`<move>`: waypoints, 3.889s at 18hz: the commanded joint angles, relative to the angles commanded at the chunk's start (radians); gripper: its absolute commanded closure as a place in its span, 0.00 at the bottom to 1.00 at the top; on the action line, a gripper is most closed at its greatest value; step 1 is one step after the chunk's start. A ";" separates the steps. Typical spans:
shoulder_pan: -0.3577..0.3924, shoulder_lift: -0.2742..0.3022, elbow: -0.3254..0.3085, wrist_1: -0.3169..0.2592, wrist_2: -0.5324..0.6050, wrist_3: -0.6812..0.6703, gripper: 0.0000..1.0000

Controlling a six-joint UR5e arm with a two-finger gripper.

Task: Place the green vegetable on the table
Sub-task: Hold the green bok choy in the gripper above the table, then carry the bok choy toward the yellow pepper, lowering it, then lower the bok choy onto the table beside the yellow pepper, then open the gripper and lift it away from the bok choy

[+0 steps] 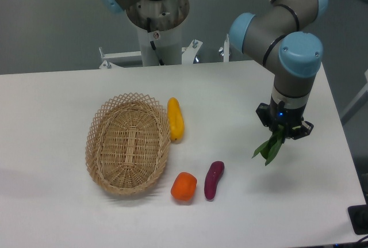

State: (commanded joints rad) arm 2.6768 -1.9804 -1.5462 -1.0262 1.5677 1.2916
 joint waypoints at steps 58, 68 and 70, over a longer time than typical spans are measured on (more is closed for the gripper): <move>0.003 0.216 -0.362 0.028 -0.012 0.282 0.00; 0.012 0.103 -0.167 0.023 0.000 0.214 0.00; 0.012 0.078 -0.128 0.018 0.000 0.181 0.00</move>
State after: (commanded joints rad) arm 2.6891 -1.9020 -1.6738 -1.0078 1.5677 1.4727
